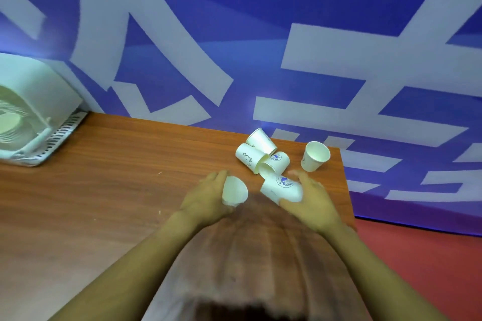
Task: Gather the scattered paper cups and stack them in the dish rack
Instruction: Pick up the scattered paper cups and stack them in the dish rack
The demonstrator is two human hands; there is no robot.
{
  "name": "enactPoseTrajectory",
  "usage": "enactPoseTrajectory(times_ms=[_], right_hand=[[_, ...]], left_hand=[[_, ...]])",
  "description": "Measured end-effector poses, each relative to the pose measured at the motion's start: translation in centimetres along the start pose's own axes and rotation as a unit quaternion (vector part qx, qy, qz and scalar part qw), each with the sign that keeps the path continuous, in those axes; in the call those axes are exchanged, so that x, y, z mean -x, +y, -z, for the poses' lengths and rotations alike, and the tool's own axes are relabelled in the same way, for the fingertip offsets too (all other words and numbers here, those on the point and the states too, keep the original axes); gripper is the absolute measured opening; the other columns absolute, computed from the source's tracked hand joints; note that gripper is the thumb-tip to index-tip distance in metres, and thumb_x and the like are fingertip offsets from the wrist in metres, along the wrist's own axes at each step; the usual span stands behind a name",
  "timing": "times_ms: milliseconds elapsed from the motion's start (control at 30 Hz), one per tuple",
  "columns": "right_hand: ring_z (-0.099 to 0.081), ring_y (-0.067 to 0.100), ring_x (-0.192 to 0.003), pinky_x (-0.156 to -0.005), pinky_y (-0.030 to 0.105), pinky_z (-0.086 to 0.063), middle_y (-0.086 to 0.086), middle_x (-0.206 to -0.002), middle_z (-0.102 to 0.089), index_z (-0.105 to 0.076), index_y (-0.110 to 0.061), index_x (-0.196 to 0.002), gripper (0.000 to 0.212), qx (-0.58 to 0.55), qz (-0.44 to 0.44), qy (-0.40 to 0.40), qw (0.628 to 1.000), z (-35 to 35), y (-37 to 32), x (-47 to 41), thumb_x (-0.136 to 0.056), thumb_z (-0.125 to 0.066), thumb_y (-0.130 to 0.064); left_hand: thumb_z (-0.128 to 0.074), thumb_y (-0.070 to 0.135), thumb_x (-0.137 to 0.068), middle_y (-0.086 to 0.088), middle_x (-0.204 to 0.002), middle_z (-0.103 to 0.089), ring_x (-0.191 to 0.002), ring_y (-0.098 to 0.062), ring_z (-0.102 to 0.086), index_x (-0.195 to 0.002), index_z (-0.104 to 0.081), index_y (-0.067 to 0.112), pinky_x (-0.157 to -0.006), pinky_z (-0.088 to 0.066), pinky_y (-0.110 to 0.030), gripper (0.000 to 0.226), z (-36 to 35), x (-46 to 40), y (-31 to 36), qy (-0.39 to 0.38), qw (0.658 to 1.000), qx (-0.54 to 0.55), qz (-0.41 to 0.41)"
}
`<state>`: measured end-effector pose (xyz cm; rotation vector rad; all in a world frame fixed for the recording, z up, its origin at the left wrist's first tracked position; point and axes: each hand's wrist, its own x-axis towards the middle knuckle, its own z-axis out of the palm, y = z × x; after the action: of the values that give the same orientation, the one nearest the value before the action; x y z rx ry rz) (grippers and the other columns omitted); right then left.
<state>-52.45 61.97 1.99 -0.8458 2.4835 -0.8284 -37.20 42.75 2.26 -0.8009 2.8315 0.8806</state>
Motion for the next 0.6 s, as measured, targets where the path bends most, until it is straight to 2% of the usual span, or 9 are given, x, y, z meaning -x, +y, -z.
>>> enactPoseTrajectory(times_ms=[100, 233, 367, 467, 600], right_hand=[[-0.055, 0.02, -0.1, -0.086, 0.036, -0.048, -0.008, -0.108, -0.061, -0.053, -0.031, -0.115, 0.06, 0.013, 0.014, 0.014, 1.0, -1.0, -2.6, 0.6, -0.06, -0.068, -0.052], [-0.053, 0.018, -0.103, -0.088, 0.033, -0.047, -0.007, -0.111, -0.059, -0.056, -0.029, -0.118, 0.061, 0.031, 0.03, 0.038, 0.998, -2.9, -6.7, 1.7, -0.063, -0.072, -0.048], [-0.055, 0.011, -0.095, -0.081, 0.032, -0.05, -0.009, -0.109, -0.056, -0.052, -0.032, -0.11, 0.047, 0.032, 0.022, 0.035, 0.999, -6.4, -13.6, 2.2, -0.068, -0.072, -0.041], [-0.053, 0.012, -0.099, -0.084, 0.035, -0.049, -0.007, -0.113, -0.049, -0.042, -0.033, -0.114, 0.054, 0.014, 0.027, 0.026, 0.999, -11.0, -19.5, 2.4, -0.068, -0.071, -0.036], [-0.046, 0.019, -0.108, -0.085, 0.032, -0.045, -0.006, -0.113, -0.038, -0.036, -0.032, -0.121, 0.063, 0.03, 0.041, 0.007, 0.999, -16.8, -26.6, 1.9, -0.07, -0.072, -0.029]], left_hand=[[-0.074, 0.042, -0.074, 0.0, -0.127, -0.047, -0.113, -0.025, -0.052, -0.129, -0.038, 0.021, -0.09, -0.047, -0.038, 0.069, 1.8, 1.3, -2.2, 0.02, 0.999, 0.023, 0.013], [-0.072, 0.043, -0.076, 0.005, -0.13, -0.045, -0.113, -0.021, -0.052, -0.133, -0.036, 0.023, -0.086, -0.047, -0.034, 0.07, 4.7, 3.5, -5.9, 0.038, 0.998, 0.049, 0.006], [-0.074, 0.041, -0.075, 0.005, -0.13, -0.039, -0.11, -0.022, -0.052, -0.141, -0.029, 0.027, -0.083, -0.049, -0.035, 0.082, 9.1, 5.6, -12.6, 0.047, 0.998, 0.041, 0.009], [-0.076, 0.045, -0.071, 0.005, -0.121, -0.04, -0.104, -0.021, -0.053, -0.134, -0.037, 0.028, -0.081, -0.049, -0.035, 0.076, 13.1, 7.3, -18.4, 0.052, 0.997, 0.05, 0.008], [-0.079, 0.055, -0.06, 0.006, -0.111, -0.044, -0.104, -0.017, -0.048, -0.118, -0.05, 0.024, -0.087, -0.046, -0.036, 0.071, 17.0, 9.3, -25.6, 0.063, 0.996, 0.066, 0.021]])
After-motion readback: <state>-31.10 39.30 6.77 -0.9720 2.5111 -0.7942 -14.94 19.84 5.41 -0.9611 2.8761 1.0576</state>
